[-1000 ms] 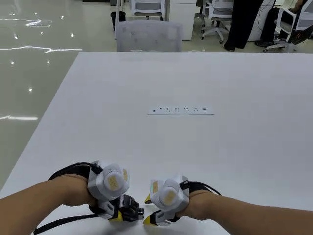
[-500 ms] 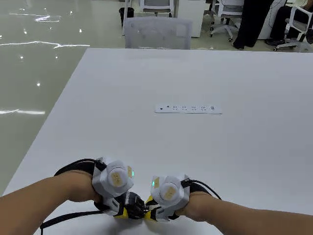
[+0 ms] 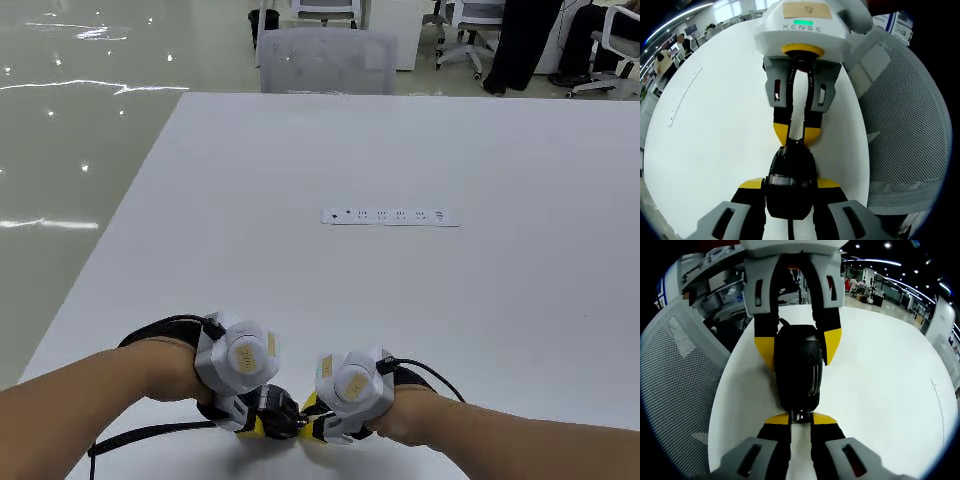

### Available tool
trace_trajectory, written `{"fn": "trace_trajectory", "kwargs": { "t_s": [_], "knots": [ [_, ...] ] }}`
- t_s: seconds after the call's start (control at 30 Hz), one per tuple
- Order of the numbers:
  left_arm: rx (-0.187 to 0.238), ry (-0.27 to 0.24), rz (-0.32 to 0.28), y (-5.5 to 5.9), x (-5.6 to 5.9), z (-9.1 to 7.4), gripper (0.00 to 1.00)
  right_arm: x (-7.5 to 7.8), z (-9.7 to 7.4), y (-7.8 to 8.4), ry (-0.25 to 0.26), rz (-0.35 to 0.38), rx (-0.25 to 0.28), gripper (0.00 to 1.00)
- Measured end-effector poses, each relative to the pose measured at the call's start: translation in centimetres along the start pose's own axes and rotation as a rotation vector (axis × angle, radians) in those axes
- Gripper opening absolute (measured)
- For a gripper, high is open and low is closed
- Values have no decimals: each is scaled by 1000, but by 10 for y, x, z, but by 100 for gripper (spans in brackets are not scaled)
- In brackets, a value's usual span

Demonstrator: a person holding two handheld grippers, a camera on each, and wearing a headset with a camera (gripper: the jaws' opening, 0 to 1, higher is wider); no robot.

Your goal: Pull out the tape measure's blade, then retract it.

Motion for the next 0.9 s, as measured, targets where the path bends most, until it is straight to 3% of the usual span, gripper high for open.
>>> {"fn": "trace_trajectory", "kwargs": {
  "t_s": [0.37, 0.9],
  "knots": [
    [16, -4, -12, 1, -1, 0, 33, 0, -6, 6, -6, -5, -5, 12],
    [4, -5, -7, 1, -2, -1, 33, 3, -15, 15, -2, 3, -20, 12]
  ]
}}
Point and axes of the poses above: the centre of the closed fingertips' face, and the gripper's own axes: z roughly forward along the fingers, x roughly to its right, y roughly out of its underside, the point moved 8 cm from there along -z, roughly backward along the fingers
